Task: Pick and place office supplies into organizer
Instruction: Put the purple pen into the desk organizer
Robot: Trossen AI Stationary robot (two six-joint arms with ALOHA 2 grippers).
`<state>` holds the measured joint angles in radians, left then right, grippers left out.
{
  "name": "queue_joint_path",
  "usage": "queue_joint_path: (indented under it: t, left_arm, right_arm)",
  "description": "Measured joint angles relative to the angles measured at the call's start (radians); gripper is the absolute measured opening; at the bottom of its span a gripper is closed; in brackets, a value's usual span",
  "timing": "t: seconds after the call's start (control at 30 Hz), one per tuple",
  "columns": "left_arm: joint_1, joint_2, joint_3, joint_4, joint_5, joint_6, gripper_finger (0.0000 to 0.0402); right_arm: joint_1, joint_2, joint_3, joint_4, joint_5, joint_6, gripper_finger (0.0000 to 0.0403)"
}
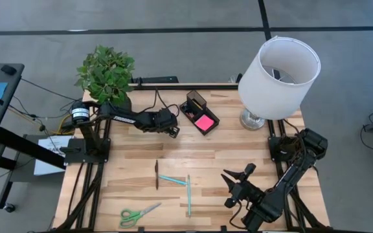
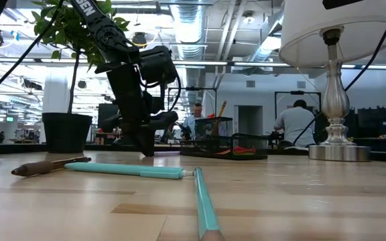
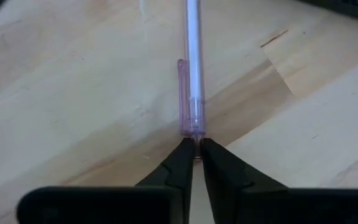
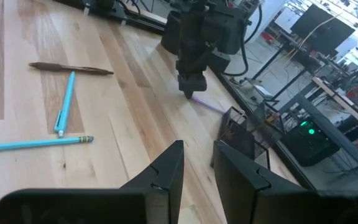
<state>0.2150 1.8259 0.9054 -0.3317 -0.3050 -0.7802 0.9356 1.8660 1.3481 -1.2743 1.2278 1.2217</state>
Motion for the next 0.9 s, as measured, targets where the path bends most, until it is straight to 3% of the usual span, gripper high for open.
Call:
queue_joint_path:
  t: [0.3, 0.5, 0.63, 0.9]
  left_arm:
    - [-0.007, 0.000, 0.000, 0.001, -0.018, 0.108, 0.0007]
    - [-0.050, -0.014, 0.020, -0.034, -0.127, 0.276, 0.0002]
    - [-0.087, -0.069, 0.064, -0.139, -0.156, 0.290, 0.0001]
    - [-0.190, -0.199, 0.274, -0.413, -0.375, 0.286, 0.0000]
  right_arm:
    - [0.000, 0.000, 0.000, 0.000, 0.000, 0.000, 0.0079]
    - [0.000, 0.000, 0.000, 0.002, -0.001, 0.000, 0.0079]
    - [0.000, 0.000, 0.000, 0.021, -0.001, 0.000, 0.0079]
    - [0.000, 0.000, 0.000, 0.051, -0.002, -0.001, 0.0079]
